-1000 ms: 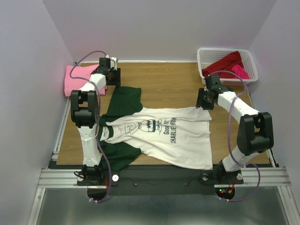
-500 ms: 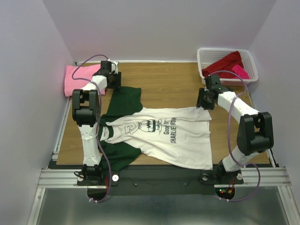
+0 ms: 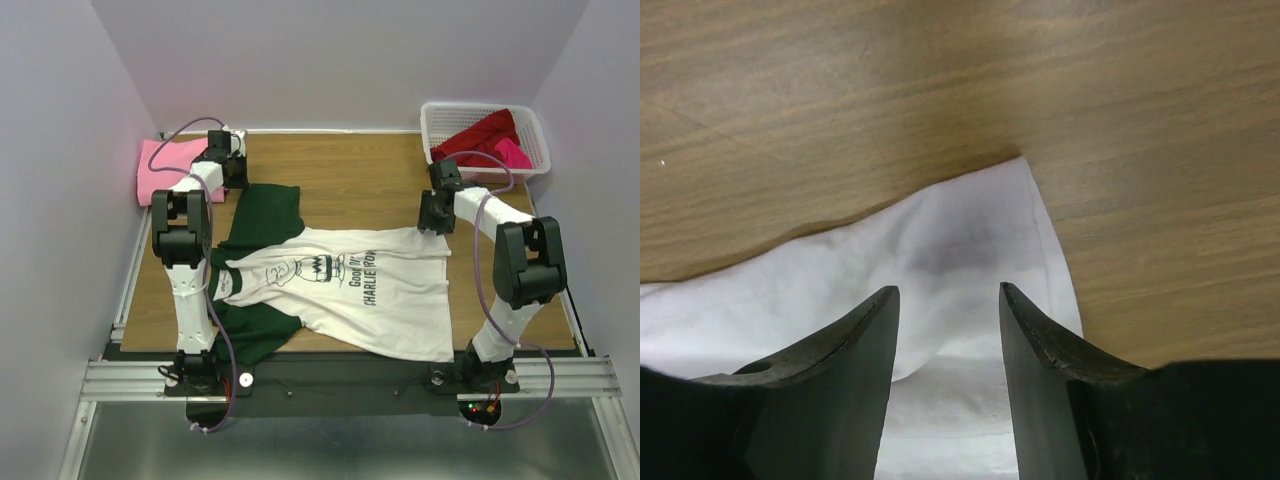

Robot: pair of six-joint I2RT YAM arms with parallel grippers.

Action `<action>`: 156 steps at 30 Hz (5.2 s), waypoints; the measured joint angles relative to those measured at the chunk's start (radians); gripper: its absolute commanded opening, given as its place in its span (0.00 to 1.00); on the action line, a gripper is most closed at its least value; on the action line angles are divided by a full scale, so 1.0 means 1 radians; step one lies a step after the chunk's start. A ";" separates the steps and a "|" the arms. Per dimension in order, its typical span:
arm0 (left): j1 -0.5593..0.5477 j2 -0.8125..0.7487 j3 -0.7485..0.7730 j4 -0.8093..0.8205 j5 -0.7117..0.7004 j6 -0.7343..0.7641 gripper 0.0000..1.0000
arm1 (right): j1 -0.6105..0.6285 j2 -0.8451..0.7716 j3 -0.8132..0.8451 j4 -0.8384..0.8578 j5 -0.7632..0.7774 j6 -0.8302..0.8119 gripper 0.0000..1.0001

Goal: Fold and stack the t-shirts
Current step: Flatten the tshirt out, then fold the tshirt

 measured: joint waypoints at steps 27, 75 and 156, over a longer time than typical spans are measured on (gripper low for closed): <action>0.001 0.005 0.006 0.008 0.043 -0.016 0.00 | -0.049 0.147 0.111 0.017 -0.011 0.016 0.22; 0.006 -0.278 0.100 0.036 -0.001 -0.070 0.00 | -0.053 0.243 0.410 0.003 0.013 -0.018 0.05; 0.007 -1.226 -0.921 -0.177 -0.020 -0.552 0.91 | -0.058 -0.286 -0.118 0.068 -0.064 0.142 0.48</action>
